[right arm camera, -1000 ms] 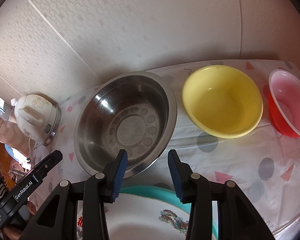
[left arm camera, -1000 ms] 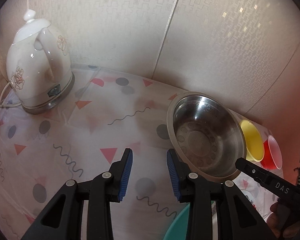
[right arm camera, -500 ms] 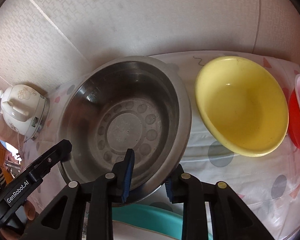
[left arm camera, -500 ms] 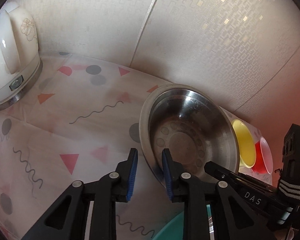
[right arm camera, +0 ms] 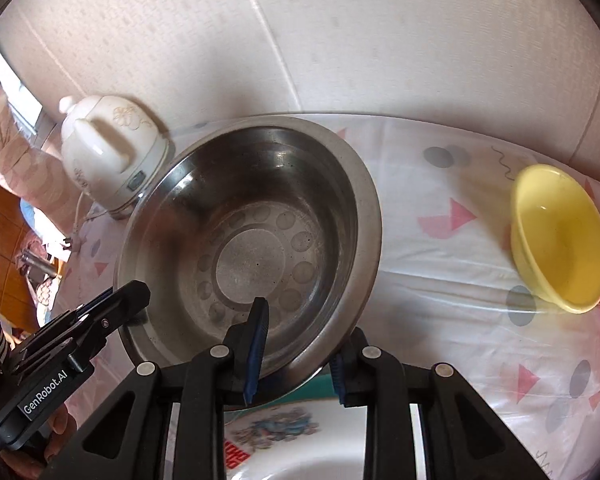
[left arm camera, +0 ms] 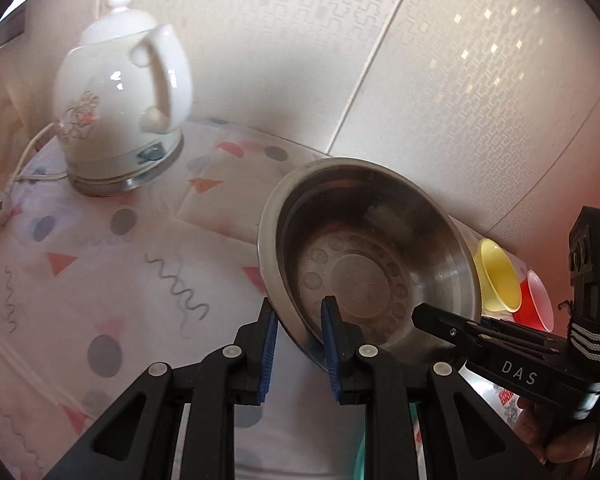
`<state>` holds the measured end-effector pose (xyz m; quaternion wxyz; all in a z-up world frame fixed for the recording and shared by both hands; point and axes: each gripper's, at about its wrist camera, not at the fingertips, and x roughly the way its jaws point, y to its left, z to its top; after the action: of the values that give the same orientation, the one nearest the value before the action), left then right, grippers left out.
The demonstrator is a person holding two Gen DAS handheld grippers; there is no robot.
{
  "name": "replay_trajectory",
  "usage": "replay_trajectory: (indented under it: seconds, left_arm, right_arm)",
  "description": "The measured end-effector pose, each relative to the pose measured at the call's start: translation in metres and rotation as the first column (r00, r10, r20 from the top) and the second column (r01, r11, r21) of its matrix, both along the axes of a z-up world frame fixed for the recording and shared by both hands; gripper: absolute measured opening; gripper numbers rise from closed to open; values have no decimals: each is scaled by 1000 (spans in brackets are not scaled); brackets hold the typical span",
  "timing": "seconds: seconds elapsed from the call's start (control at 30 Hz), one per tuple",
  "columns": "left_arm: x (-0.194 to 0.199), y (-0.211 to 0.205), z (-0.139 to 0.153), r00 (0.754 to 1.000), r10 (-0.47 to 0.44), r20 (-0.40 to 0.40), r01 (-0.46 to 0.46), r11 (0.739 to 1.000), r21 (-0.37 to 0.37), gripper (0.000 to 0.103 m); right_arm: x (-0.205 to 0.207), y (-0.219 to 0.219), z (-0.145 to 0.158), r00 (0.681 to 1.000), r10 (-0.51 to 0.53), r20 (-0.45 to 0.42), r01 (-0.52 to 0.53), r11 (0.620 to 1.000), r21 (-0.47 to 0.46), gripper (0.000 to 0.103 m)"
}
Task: Organize plates and bowls
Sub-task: 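Grasp the rim of the stainless steel bowl with the left gripper, then lift the steel bowl and set it down near the kettle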
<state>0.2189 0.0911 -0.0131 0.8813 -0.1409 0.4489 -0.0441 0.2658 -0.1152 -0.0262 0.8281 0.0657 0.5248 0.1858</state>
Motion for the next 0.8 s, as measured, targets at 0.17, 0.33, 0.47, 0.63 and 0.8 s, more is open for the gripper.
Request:
replay_trajectory:
  seconds: [0.17, 0.33, 0.47, 0.63, 0.8]
  left_arm:
    - [-50, 38, 4, 996, 93, 10, -93, 995, 26, 23]
    - [-100, 68, -6, 986, 166, -11, -165, 986, 36, 23]
    - [-130, 81, -16, 979, 201, -32, -199, 979, 45, 23]
    - [-147, 84, -26, 975, 219, -45, -217, 975, 45, 23]
    - [-148, 78, -24, 974, 224, -26, -222, 972, 78, 24]
  right_arm:
    - [-29, 43, 3, 991, 133, -8, -133, 991, 10, 28]
    - [-65, 80, 1, 963, 268, -5, -268, 963, -33, 29]
    - [-87, 95, -9, 950, 311, -40, -312, 949, -35, 29]
    - [-96, 111, -21, 946, 317, -63, -321, 944, -70, 30]
    - [-104, 117, -18, 948, 315, -38, -316, 932, -177, 35]
